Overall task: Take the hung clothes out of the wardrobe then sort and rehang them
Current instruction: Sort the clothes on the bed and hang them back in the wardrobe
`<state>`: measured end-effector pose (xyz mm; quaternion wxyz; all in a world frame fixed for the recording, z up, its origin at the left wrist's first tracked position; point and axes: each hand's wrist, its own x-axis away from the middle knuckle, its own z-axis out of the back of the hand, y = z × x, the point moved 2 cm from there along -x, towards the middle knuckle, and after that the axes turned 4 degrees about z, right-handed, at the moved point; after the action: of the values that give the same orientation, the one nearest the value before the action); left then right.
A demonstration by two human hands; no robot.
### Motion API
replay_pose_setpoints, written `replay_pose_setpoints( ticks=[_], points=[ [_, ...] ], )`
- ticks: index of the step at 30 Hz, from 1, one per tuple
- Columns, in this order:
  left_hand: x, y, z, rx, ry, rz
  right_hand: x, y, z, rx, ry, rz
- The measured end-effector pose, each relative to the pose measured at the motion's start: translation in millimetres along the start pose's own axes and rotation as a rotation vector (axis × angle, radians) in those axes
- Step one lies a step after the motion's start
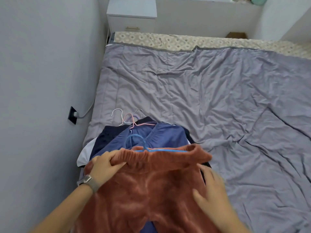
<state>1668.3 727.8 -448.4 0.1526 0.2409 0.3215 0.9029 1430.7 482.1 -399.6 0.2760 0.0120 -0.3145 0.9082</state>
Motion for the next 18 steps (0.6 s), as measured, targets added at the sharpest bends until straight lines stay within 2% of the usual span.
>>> replay_pose_setpoints(
  ticks=[3, 6, 8, 9, 11, 12, 13, 14, 16, 18],
  points=[
    [28.5, 16.0, 13.6, 0.003, -0.023, -0.082, -15.4, -5.2, 17.4, 0.200, 0.088, 0.044],
    [40.3, 11.6, 17.4, 0.061, -0.127, -0.105, -21.5, -5.4, 22.4, 0.349, -0.008, 0.073],
    [46.5, 11.1, 18.5, 0.037, -0.301, -0.076, -22.6, 0.4, 17.3, 0.333, -0.168, 0.107],
    [47.1, 9.5, 17.4, 0.010, -0.441, -0.046, -21.0, 0.5, 13.5, 0.290, -0.237, 0.131],
    [41.4, 8.2, 8.9, 0.010, -0.703, 0.066, -13.1, 0.1, 4.0, 0.183, -0.302, 0.134],
    [35.3, 8.0, 2.8, -0.007, -0.734, 0.127, -7.7, -2.3, 0.0, 0.140, -0.310, 0.122],
    [24.7, 3.6, -4.9, -0.037, -0.680, 0.189, -2.5, -4.7, -3.0, 0.113, -0.309, 0.109],
    [10.1, -1.9, -11.2, -0.061, -0.547, 0.225, 1.9, -6.2, -5.1, 0.098, -0.307, 0.107],
    [-20.3, -6.9, -17.8, -0.089, -0.281, 0.170, 8.3, -6.3, -7.8, 0.095, -0.340, 0.089],
    [-47.9, -11.7, -23.7, -0.179, -0.144, 0.215, 11.6, -3.9, -9.1, 0.081, -0.371, 0.060]
  ],
)
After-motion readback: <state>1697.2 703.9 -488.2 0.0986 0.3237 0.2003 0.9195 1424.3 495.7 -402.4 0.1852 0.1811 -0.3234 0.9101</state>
